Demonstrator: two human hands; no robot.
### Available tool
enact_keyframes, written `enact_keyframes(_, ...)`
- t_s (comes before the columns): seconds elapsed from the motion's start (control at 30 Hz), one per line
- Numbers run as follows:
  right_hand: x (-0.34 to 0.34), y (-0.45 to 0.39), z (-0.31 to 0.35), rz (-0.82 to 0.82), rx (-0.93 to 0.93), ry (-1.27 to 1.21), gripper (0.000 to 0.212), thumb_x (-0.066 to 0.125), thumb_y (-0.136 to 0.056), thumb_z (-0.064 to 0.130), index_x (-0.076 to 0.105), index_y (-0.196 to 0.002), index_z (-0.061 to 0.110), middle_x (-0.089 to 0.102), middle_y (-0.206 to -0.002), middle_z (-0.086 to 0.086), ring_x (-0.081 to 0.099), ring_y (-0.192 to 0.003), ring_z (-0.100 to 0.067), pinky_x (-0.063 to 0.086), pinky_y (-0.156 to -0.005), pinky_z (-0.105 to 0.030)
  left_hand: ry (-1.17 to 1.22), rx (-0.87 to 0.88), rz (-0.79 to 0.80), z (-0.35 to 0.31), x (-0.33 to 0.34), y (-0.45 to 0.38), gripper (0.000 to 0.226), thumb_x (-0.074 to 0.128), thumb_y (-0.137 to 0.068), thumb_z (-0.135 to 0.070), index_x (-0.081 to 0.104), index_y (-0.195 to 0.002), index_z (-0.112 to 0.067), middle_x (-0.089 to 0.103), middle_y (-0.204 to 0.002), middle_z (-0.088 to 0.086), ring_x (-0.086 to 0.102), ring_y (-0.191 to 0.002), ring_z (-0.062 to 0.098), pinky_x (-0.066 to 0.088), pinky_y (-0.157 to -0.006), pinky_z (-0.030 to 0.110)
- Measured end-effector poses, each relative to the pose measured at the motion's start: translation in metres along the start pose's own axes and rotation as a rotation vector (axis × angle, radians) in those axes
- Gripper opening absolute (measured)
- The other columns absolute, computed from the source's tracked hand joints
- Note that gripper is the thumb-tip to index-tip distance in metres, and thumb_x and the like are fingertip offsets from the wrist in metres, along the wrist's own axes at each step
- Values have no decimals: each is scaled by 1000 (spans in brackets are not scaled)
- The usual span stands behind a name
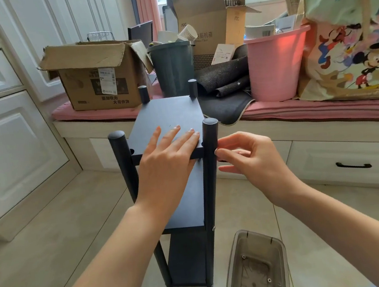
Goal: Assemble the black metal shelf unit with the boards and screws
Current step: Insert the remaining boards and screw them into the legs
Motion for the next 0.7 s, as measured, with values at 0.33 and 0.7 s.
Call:
enact_keyframes(0.33,8,-3,6,-19,-118,126,7,71,-88,7,68,-88,13,74,-82,-4,72,-78,-22,60,-78,-45,83,-55,-12,15,3,0,44,82,-82,-19,71,-124,-16,70,-124,3,65,-119,29,48,-100,47)
enact_keyframes(0.7,10,-5,1,-32,-19,62,15,70,-89,14,66,-103,14,72,-92,-5,71,-82,-18,62,-73,-42,87,-20,-61,13,3,2,42,82,-81,-18,72,-121,-12,72,-119,8,68,-114,35,50,-97,53)
Point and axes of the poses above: each hand's wrist, its own y-axis away from the middle knuckle, its own x-axis out of the palm, z = x × y, the point moved 6 cm from there along -y, towards the middle knuckle
